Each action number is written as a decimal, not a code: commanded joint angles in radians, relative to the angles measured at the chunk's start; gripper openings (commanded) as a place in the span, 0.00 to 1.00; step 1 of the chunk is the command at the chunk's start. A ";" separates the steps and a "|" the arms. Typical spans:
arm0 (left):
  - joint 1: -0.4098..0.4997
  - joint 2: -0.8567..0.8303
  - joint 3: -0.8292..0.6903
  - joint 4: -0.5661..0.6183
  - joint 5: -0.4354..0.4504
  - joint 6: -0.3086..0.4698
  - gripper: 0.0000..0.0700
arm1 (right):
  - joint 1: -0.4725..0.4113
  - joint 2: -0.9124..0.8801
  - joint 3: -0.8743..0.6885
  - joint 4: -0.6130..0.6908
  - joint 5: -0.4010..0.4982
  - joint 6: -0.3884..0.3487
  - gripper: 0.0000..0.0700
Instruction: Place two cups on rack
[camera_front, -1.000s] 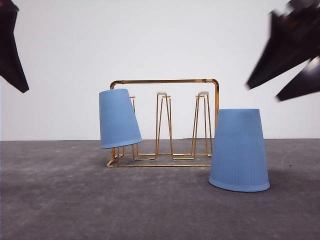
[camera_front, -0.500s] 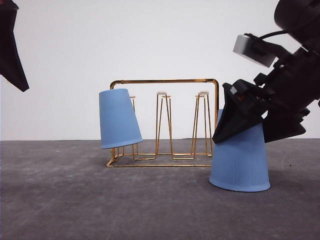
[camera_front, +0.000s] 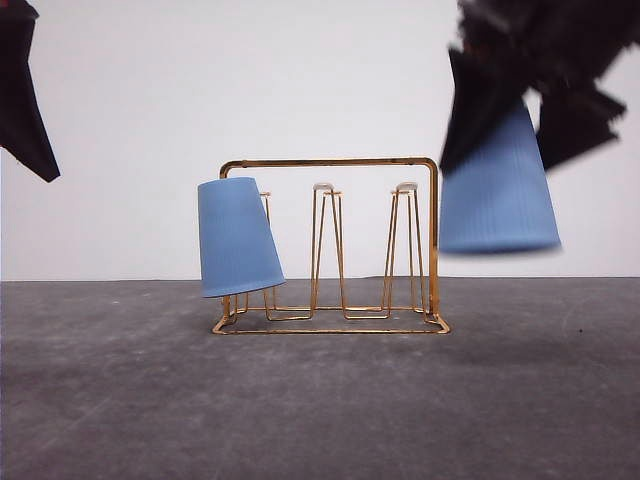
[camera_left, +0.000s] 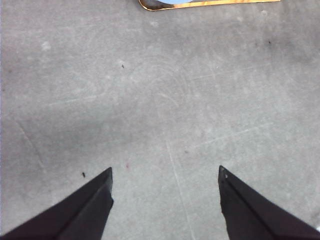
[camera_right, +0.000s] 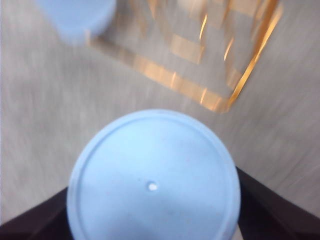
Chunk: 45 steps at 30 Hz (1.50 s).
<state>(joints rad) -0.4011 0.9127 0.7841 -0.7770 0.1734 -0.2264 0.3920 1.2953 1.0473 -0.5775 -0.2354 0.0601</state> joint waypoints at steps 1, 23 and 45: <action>-0.003 0.007 0.010 0.011 -0.002 -0.003 0.55 | 0.005 0.004 0.058 0.009 0.012 0.008 0.49; -0.003 0.007 0.010 0.045 -0.002 -0.004 0.55 | 0.005 0.268 0.103 0.405 0.052 0.003 0.50; -0.003 0.007 0.010 0.065 -0.001 -0.021 0.55 | 0.003 0.306 0.214 0.135 0.051 0.012 0.93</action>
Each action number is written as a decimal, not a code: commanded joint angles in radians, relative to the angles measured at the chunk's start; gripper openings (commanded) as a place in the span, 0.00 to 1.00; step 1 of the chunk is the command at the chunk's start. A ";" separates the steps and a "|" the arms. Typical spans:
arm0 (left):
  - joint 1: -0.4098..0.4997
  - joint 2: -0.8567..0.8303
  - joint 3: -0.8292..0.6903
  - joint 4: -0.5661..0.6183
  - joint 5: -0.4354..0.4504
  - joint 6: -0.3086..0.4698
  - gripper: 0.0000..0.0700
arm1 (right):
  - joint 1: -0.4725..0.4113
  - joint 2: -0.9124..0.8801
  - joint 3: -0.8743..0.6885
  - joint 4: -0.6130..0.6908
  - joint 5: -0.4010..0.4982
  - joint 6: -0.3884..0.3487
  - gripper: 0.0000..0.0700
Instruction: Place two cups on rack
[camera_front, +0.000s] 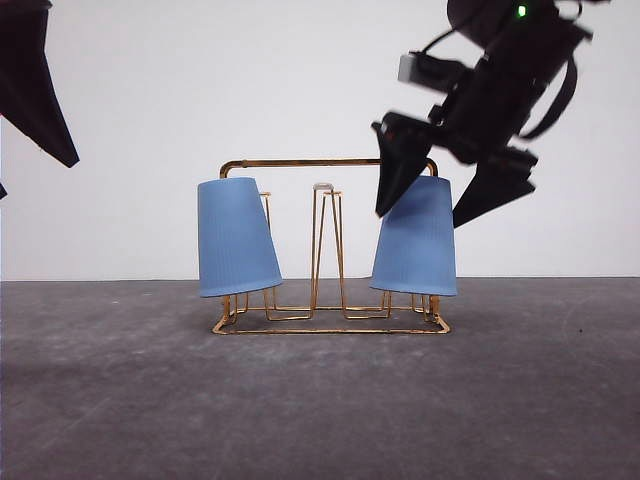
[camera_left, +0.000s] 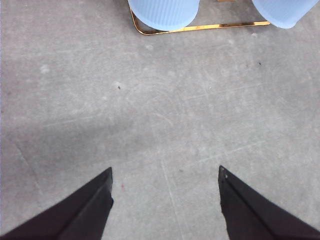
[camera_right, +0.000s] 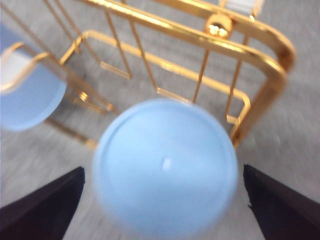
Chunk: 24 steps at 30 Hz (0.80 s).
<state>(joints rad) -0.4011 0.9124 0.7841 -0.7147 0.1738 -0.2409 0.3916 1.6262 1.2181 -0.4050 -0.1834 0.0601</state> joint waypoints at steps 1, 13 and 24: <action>-0.003 0.007 0.010 0.002 -0.002 -0.007 0.55 | 0.004 -0.039 0.064 -0.093 -0.002 0.011 0.93; -0.003 0.007 0.010 0.002 -0.002 -0.006 0.55 | 0.006 -0.296 -0.102 -0.248 -0.025 -0.001 0.83; -0.003 0.007 0.010 0.000 -0.002 -0.006 0.55 | 0.006 -0.640 -0.558 0.048 -0.030 0.061 0.79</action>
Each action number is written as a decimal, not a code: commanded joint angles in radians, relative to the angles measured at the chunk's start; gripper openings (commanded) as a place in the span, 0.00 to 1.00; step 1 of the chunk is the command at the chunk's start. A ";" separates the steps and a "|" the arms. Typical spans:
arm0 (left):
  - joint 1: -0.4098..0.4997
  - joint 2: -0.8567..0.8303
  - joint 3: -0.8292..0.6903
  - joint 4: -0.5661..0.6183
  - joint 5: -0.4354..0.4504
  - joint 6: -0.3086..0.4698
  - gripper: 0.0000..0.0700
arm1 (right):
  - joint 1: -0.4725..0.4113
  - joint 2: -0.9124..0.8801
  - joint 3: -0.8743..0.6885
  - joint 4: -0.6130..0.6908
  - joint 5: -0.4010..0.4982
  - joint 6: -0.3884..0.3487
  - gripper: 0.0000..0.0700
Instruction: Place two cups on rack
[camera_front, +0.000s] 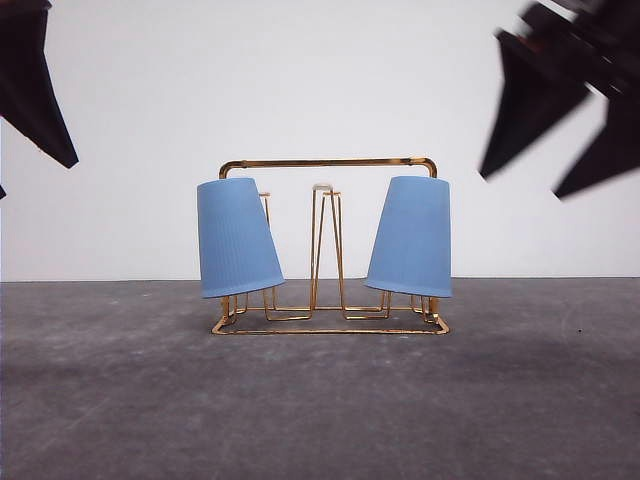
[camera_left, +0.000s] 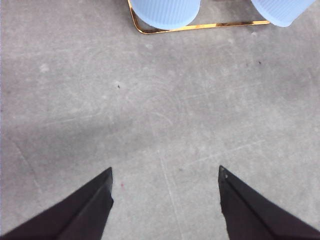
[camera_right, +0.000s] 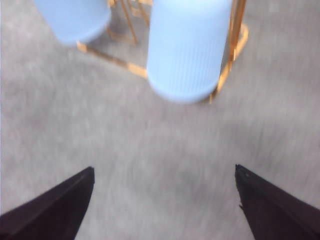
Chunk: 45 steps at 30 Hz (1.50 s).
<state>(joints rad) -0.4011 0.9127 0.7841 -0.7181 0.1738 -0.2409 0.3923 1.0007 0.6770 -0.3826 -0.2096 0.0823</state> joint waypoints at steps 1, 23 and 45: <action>-0.003 0.007 0.010 0.004 -0.002 -0.006 0.55 | 0.006 -0.040 -0.049 0.046 -0.004 0.058 0.79; -0.005 0.006 0.013 -0.015 0.056 0.230 0.00 | 0.005 -0.146 -0.155 0.116 0.001 0.089 0.05; 0.246 -0.422 -0.411 0.399 0.042 0.258 0.00 | 0.005 -0.146 -0.155 0.121 0.001 0.089 0.05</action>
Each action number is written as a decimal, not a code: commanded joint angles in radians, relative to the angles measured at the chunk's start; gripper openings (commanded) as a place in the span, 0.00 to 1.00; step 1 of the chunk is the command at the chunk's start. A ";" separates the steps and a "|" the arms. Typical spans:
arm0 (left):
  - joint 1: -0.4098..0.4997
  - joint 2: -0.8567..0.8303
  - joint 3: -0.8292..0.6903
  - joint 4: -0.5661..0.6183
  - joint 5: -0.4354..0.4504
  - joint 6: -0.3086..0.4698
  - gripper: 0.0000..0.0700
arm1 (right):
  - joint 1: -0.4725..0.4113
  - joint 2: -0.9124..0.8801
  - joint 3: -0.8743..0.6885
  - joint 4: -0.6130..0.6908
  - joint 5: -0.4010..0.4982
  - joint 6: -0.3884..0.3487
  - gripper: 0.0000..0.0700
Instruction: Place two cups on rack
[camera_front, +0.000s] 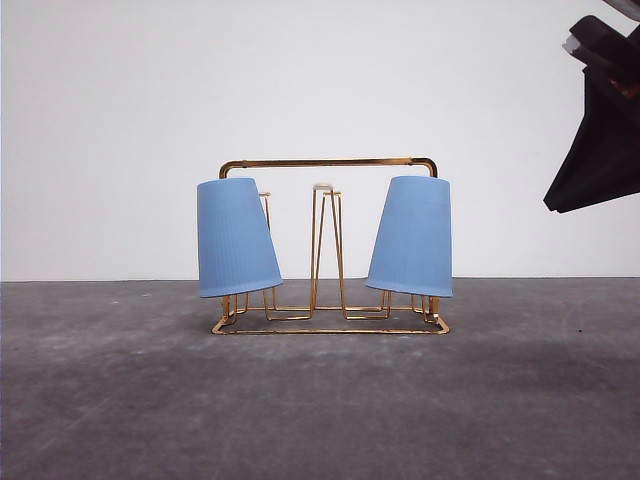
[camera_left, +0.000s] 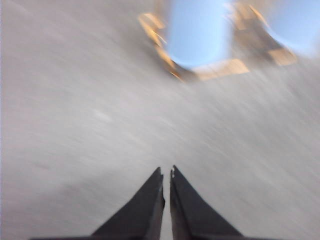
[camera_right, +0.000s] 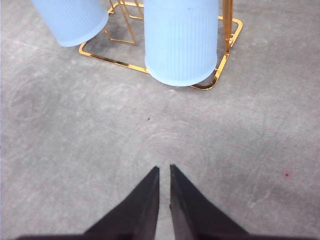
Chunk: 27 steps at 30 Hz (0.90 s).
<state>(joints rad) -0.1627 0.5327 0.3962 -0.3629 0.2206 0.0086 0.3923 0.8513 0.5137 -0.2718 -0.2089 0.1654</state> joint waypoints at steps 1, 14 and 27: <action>0.031 -0.100 -0.067 0.077 -0.018 0.009 0.00 | 0.005 0.003 0.008 0.010 0.000 0.006 0.05; 0.107 -0.530 -0.304 0.101 -0.217 0.010 0.00 | 0.005 0.003 0.008 0.010 0.000 0.006 0.05; 0.113 -0.530 -0.384 0.181 -0.222 0.005 0.00 | 0.005 0.003 0.008 0.022 0.000 0.006 0.05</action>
<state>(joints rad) -0.0502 0.0036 0.0265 -0.1823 -0.0010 0.0101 0.3923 0.8505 0.5137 -0.2604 -0.2089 0.1654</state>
